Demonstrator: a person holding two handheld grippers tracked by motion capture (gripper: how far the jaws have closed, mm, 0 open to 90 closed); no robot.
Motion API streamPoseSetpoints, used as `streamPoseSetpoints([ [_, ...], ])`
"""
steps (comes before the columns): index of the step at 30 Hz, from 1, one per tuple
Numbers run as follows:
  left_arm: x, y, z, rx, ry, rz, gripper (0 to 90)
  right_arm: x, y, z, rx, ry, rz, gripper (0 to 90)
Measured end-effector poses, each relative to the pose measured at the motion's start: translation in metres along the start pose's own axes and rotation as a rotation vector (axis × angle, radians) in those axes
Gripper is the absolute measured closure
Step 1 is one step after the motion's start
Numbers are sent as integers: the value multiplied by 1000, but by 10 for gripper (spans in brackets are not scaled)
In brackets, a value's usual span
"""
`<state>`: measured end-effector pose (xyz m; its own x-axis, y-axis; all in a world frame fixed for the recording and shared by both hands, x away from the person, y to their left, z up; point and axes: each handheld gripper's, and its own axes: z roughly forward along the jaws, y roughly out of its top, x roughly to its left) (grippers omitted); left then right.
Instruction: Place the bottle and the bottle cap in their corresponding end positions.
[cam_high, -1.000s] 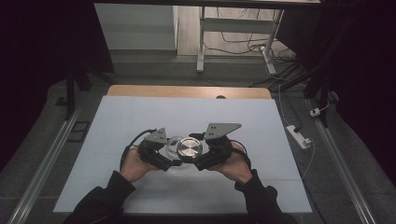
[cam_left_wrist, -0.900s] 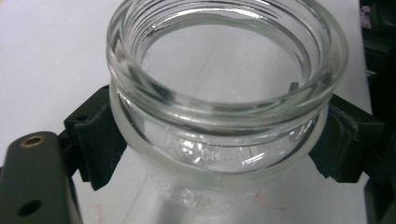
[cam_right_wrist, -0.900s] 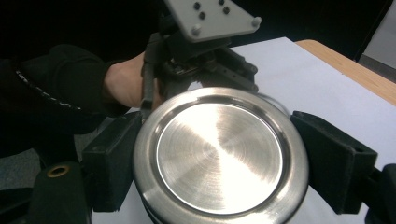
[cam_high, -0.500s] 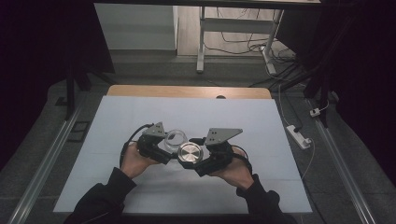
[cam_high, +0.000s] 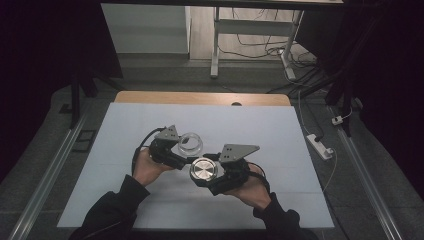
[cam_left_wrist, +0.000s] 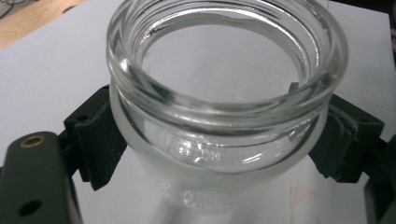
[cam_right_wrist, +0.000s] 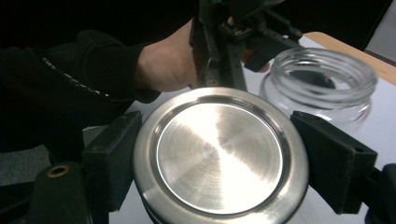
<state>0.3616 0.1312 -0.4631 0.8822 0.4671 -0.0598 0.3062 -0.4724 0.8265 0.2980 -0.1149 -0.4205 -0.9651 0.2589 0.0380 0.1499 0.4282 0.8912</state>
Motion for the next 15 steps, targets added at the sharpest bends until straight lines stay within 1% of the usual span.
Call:
streamPoseSetpoints([
  [6, 3, 7, 4, -11, 6, 6, 157, 6, -6, 1, -1, -4, -4, 192],
  [11, 6, 9, 9, -11, 13, 6, 157, 10, -13, 1, -2, -8, -7, 192],
  [15, 8, 10, 13, -11, 17, 4, 157, 12, -19, 1, -4, -10, 2, 192],
])
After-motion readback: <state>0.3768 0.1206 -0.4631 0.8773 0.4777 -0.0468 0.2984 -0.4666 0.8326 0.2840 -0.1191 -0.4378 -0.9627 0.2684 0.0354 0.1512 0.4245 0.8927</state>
